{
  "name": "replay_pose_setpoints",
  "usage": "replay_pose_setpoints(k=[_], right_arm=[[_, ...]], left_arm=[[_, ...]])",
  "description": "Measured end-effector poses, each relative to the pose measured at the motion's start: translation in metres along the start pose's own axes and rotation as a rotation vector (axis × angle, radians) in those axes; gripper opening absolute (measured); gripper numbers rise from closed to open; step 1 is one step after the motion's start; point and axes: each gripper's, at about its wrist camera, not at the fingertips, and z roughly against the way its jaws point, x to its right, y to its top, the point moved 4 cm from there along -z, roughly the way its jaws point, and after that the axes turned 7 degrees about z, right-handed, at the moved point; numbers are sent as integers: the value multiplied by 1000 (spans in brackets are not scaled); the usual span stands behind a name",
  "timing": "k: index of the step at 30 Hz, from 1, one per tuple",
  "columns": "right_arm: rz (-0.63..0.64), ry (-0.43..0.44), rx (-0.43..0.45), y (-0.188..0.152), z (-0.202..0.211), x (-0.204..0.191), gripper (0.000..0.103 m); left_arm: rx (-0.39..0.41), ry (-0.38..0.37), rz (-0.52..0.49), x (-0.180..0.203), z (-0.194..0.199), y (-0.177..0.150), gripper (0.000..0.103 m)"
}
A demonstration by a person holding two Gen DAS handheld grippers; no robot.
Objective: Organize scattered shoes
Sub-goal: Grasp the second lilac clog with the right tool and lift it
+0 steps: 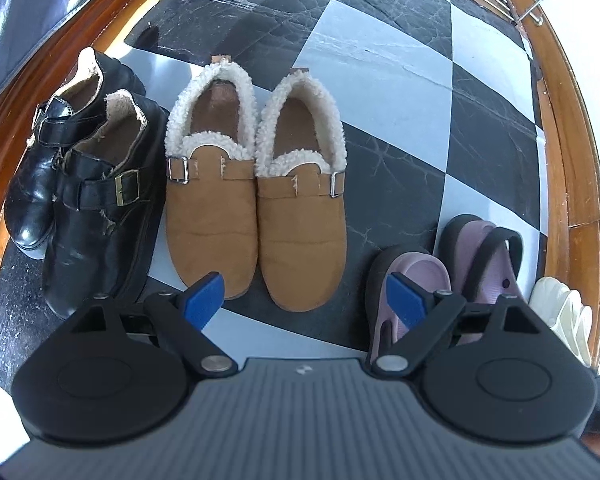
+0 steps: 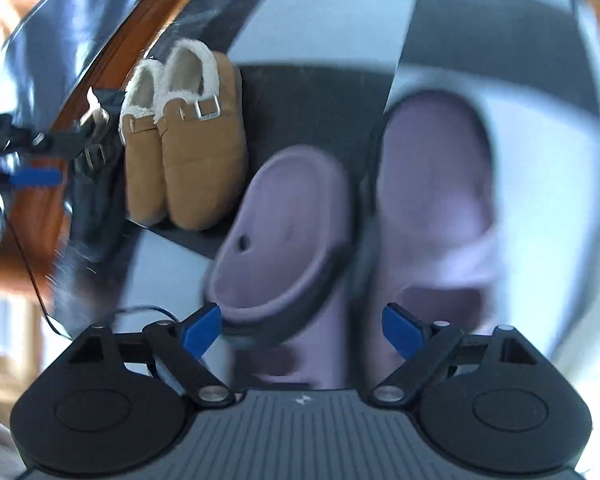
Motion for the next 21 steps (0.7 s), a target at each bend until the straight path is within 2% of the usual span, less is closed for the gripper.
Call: replay_pose_setpoints(k=[1,2,5,8,9,10,12,13,17,19,21], right_arm=[[-64,16,-12,0,-12,3,88],[-126,13,-22,0,-24,5,93],[-159,-50,-55,-1,-61,4,90],[-73,-101,-4,-2,-59,-12,62],[-45,-104,12,-3,-53,-16,38],[-17,-106,27,-4,-47,-20,36],[-27,-67,56,-4,-35,-19,23],[-64,-21,80,-5,-25,-13,20],[-271,192,150,-6,26,14,19],[-336,229,219,-7,66,30,19],[-373,220,306,-8,112,50,19]], left_arm=[[0,-2,0,0,0,0,88],[-8,-9,2,2,-1,-2,88],[-28,-13,-12,7,-8,-7,88],[-42,-2,-32,11,-15,-12,88],[-40,8,-35,12,-16,-13,88],[-36,16,-37,12,-16,-13,88],[-20,32,-38,13,-14,-11,88],[-11,40,-35,12,-13,-9,88],[9,52,-27,13,-8,-6,88],[11,44,-28,16,-9,-6,88],[2,32,-39,22,-16,-6,88]])
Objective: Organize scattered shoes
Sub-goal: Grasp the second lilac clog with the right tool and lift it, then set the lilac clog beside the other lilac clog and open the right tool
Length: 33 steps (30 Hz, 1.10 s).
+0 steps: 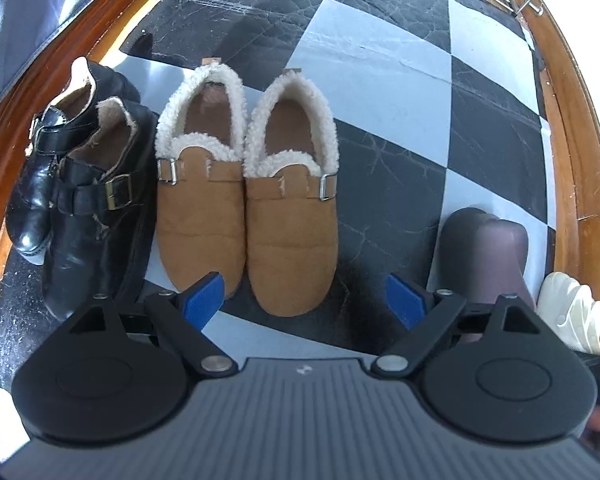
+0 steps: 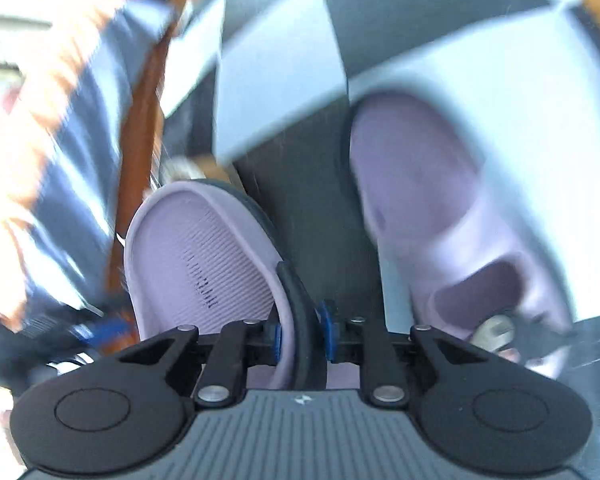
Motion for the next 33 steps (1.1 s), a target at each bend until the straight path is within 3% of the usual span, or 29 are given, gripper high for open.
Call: replay_pose_setpoints(k=[2,4,7,8,11,16,18,19,23,26,31,33], right_arm=[[1,-31,101,18,43,9,19],[55,-132,192,36,66,12,19],[230,-391,298,62,81,14,19],[293,-474,315,73,80,16,19],[358,-557,279,93,58,30,22],[320,-563,178,100,-2,37,29],[219,-524,138,96,-16,46,30],[141,-497,130,97,-18,56,30],[-71,-407,127,94,-13,89,31],[-113,-385,142,100,-27,91,31],[-194,-316,188,110,-52,96,30],[-254,-269,201,112,-63,101,30]], left_arm=[[-28,-9,-33,14,-16,-4,88],[-58,-7,-81,32,-37,-11,88],[-84,-9,-123,60,-66,-22,88],[-97,-19,-135,72,-79,-26,88],[-99,-2,-199,99,-100,-39,88],[-91,25,-246,126,-120,-48,88],[-76,63,-241,133,-128,-48,101],[-77,72,-247,134,-128,-48,101],[-47,73,-245,133,-128,-40,101],[10,69,-210,129,-128,-28,100],[118,97,-141,119,-130,10,90],[86,103,-102,106,-124,28,87]])
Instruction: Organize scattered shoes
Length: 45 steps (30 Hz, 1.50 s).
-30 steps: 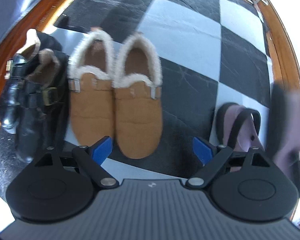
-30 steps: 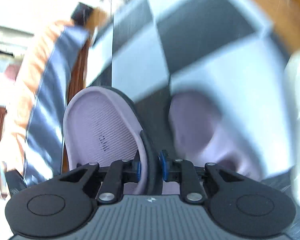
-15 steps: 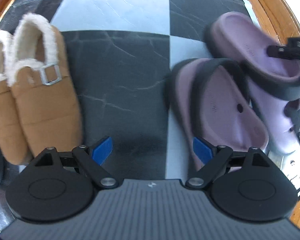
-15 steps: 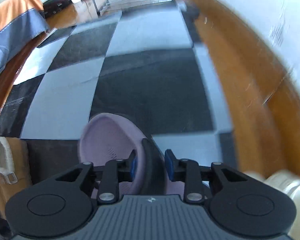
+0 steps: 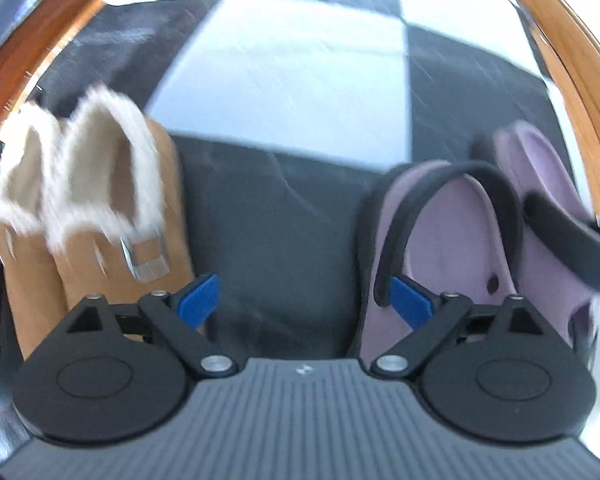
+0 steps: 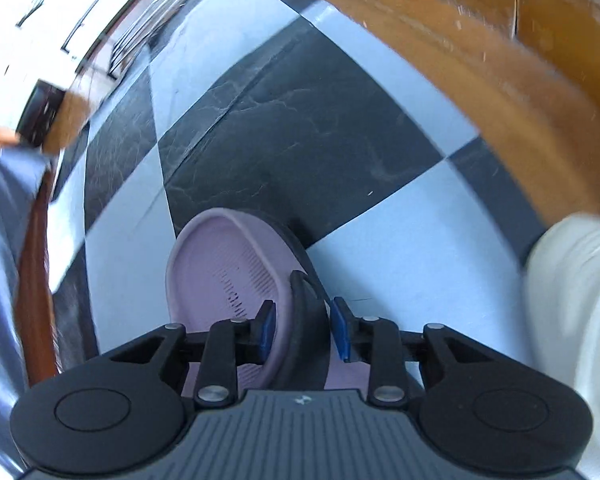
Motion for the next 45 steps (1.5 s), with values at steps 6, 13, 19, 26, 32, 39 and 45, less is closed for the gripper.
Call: replay_pose_setpoints(k=[6,13,19,26,32,39,45], right_arm=[[93,-29,71,-24,14,4,26],[378,-209,71,-49,5,-25,29],[695,-358,-68,-75,1,-52,28],[771,-433,-72,-88,7,-67,27],[580,-226,178,-124,85,-73,77],[744,192,-15,-201,38,-188,83],[1089,226,-94,-281,-56,-317,84]], left_arm=[[53,53,1,-53,51,-9,92],[-69,-23,164,-122,70,-21,92],[-85,16,230,-175,98,-15,92],[97,179,314,-258,156,1,97],[40,411,263,-292,125,-8,101],[-107,472,240,-306,64,-38,101],[-22,472,249,-324,44,-44,101]])
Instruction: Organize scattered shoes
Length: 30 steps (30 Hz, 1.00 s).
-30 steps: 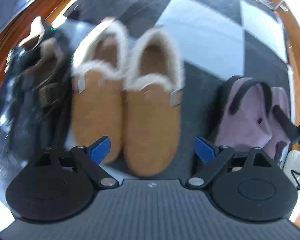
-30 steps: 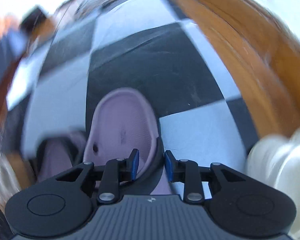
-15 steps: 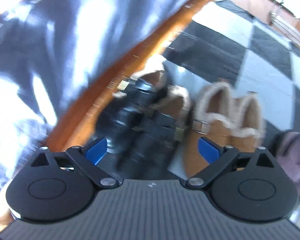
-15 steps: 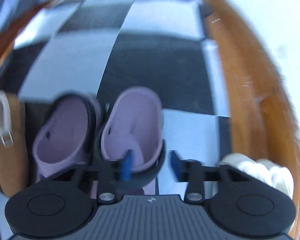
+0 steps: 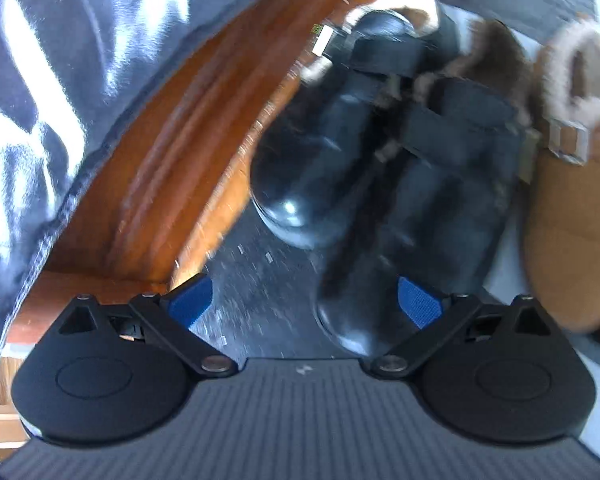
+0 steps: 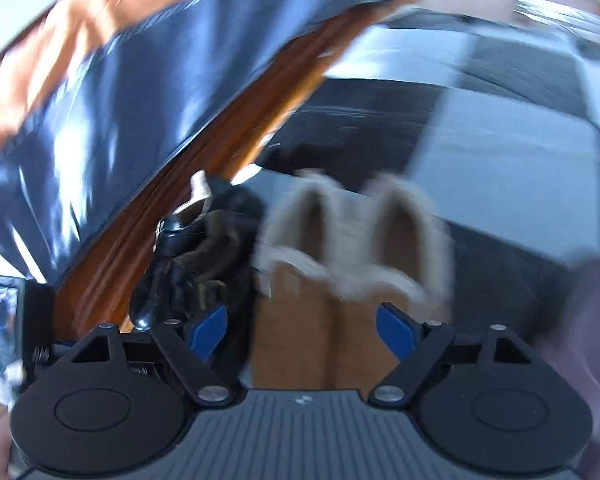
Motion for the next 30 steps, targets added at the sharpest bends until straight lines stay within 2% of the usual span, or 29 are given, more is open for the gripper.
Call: replay_pose_setpoints(k=[2,4,6,7,8,9,10,11,13,15,16,19,20,22,25,28,29,30], right_arm=[[121,-76,15,21,-39,-19,93],[187,-159,-46,25,-73,-20,87],[153,-269,-112,17,-96,-6,77],[119,-291,-141,11,-106,3,70],[56,-255,-158,2,-111,15,59],[7,-248,-166,-3,-113,25,59],[-32,-250,-169,-7,-113,33,61],[-47,-270,-159,-7,-110,38,59],[-80,-323,-130,-6,-100,48,57],[-127,-352,-109,-3,-91,63,55],[-145,-360,-99,-1,-88,70,55],[-141,-313,-83,4,-79,81,56],[-158,-287,-62,3,-70,87,59],[-219,-234,9,0,-43,91,66],[-271,-140,109,-13,11,86,67],[-326,5,141,-30,64,92,70],[-342,31,143,-37,82,98,71],[-355,18,147,-43,101,108,78]], left_arm=[[10,-37,-43,-1,-1,1,100],[-8,-97,-27,-5,-1,4,87],[-42,-215,31,-5,-5,9,84],[-49,-226,40,-4,-7,11,83],[-37,-209,26,3,-7,12,83],[-23,-190,9,11,-6,14,81],[-2,-221,5,17,-3,15,78],[20,-257,2,22,1,17,69],[29,-209,-6,35,0,20,70],[51,-101,-72,55,0,25,68],[59,-81,-90,60,0,26,66],[67,-83,-97,71,2,31,64],[70,-124,-83,74,3,36,64],[71,-159,-68,77,-11,35,63],[68,-175,-55,85,-11,41,63],[49,-253,-15,81,-3,48,65],[31,-310,4,77,5,47,66],[13,-370,24,72,13,46,68]])
